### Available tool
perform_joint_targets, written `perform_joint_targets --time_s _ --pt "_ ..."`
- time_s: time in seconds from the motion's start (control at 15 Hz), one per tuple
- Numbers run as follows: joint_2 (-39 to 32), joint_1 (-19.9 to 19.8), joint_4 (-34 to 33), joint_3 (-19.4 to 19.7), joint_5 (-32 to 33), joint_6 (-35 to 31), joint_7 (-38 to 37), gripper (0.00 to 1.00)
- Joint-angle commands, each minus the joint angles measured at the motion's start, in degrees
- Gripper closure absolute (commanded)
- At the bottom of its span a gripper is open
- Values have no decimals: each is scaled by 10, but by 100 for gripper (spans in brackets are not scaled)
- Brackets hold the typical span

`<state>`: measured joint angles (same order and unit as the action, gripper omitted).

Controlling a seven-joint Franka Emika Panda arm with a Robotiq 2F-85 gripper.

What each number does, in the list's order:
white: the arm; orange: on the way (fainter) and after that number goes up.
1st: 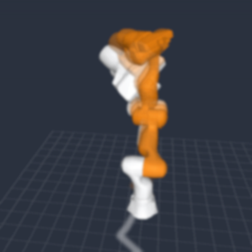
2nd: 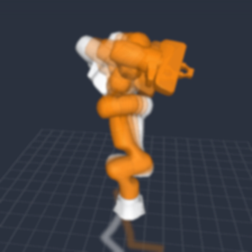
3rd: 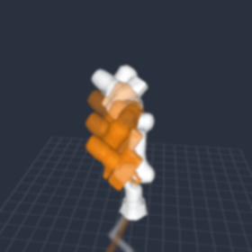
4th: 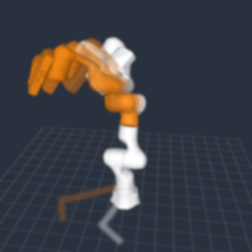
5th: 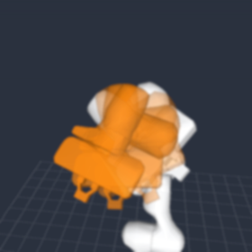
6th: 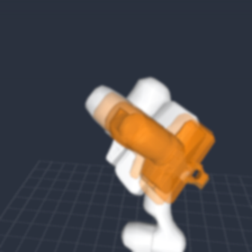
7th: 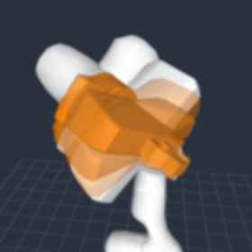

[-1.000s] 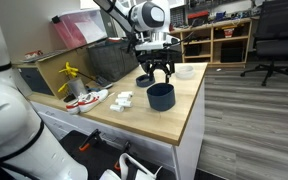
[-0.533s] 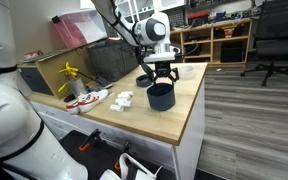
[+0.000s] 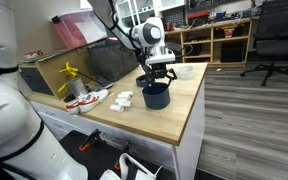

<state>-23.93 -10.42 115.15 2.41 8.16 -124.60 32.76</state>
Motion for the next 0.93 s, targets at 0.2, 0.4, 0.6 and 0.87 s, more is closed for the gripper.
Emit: perform_joint_targets --time_s 0.2,0.4,0.6,0.87 --pt "68 -8 20 -1 -3 13 39 0" --pt "86 -8 15 3 -10 36 34 0" --pt "90 -5 8 7 -12 65 25 0" --pt "95 0 15 1 -12 97 39 0"
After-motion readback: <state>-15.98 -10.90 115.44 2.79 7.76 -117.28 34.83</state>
